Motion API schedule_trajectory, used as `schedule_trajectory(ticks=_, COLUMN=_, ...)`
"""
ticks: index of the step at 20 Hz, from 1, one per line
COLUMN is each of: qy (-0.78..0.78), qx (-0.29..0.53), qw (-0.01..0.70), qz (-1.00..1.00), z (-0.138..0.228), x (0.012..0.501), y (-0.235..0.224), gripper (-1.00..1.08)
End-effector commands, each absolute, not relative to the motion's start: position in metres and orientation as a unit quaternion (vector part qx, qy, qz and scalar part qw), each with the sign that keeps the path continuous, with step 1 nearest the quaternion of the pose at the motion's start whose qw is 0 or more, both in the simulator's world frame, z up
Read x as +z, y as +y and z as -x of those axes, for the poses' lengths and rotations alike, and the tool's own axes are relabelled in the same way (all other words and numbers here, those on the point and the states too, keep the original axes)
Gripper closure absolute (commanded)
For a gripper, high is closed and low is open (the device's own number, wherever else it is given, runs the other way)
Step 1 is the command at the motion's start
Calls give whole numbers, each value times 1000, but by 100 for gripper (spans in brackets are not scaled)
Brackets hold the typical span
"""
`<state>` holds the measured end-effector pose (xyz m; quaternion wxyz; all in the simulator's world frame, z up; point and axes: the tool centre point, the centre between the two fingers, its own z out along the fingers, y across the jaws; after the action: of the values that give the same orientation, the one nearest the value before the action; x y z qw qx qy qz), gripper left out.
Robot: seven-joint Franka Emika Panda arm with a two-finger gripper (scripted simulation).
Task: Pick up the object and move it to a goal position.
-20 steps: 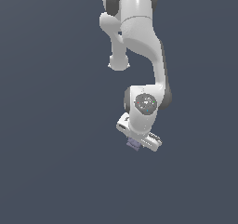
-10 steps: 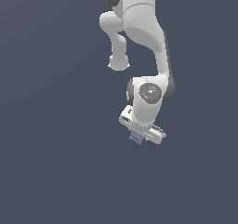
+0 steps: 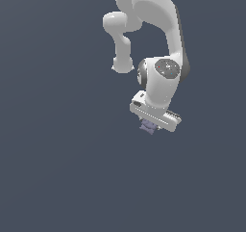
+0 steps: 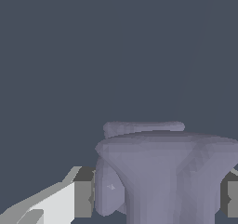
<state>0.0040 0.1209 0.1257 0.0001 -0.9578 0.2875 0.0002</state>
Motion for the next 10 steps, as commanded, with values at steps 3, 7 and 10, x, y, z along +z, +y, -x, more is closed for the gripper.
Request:
schedule_trajectory(ticks=3, qy=288, qx=0, qw=0, qz=958, z=18, x=153, y=134, gripper=108)
schedule_trajectory(ticks=7, qy=288, qx=0, qw=0, qz=958, z=32, x=172, y=142, gripper=108)
schedule_trajectory(ticks=10, qy=288, qx=0, qw=0, qz=958, z=39, x=182, y=148, gripper=108)
